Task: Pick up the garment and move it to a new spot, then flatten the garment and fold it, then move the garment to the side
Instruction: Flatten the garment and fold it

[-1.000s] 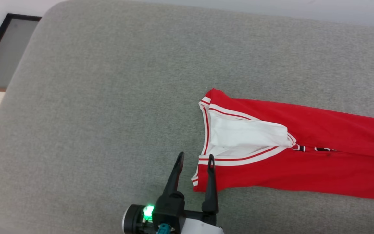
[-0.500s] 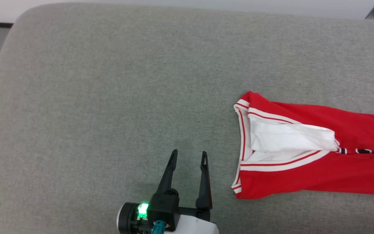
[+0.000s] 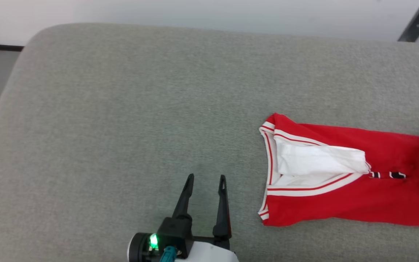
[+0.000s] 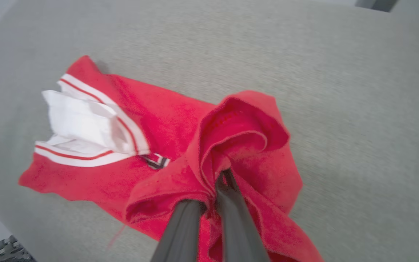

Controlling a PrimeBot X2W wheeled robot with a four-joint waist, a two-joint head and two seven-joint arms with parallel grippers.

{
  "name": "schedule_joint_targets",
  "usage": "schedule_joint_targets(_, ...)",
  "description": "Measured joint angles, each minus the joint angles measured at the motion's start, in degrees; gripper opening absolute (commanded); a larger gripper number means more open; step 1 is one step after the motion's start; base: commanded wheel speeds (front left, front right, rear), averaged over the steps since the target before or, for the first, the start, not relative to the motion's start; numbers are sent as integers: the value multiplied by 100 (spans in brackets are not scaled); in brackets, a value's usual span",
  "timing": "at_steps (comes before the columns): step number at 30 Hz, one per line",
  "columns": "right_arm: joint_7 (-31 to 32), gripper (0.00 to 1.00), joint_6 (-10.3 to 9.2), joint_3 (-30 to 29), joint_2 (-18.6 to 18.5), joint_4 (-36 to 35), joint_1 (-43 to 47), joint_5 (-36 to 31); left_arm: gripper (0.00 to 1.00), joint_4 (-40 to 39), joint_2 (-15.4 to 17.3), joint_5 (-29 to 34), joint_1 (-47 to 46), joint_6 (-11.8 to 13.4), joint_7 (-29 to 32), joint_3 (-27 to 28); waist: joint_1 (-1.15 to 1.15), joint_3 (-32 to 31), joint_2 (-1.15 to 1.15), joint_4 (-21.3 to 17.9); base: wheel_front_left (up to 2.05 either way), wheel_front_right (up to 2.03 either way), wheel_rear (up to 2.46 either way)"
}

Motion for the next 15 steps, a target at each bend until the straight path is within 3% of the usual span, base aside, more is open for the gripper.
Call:
schedule_joint_targets(7, 368, 0, 0, 4, 433, -906, -264, -260, 100, -71, 1, -145, 160, -83, -3, 24, 0, -105, 0, 296, 0, 0, 0)
schedule_joint_targets(15, 740, 0, -1, 2, 1240, -916, -388, -502, 100, -197, 0, -324, 285, -111, -3, -77, 0, -156, 0, 733, 0, 0, 0)
